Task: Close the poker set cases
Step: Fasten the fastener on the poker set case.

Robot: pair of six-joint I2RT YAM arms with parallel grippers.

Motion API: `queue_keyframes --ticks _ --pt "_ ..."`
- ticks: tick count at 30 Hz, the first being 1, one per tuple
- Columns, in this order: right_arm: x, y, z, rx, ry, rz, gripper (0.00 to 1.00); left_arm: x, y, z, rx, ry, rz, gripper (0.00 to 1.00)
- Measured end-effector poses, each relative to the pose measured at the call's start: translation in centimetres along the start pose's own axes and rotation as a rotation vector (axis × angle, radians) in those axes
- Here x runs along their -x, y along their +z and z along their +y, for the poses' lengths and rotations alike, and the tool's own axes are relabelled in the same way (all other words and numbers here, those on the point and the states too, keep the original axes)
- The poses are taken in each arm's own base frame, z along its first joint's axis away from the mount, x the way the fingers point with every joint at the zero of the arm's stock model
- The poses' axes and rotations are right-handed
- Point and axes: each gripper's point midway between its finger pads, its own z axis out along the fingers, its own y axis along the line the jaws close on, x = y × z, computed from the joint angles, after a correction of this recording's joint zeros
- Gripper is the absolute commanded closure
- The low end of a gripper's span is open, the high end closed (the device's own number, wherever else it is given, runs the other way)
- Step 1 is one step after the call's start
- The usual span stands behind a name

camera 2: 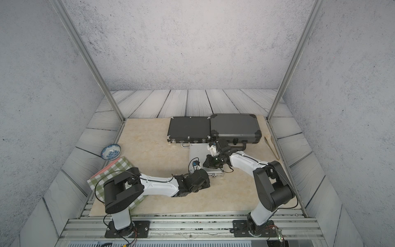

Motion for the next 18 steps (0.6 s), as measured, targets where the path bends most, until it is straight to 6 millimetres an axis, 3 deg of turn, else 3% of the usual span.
queue_keyframes --ticks 18 --pt "0.0 0.0 0.0 0.004 0.001 0.001 0.83 0.5 1.1 1.7 0.051 -0.030 -0.002 1.00"
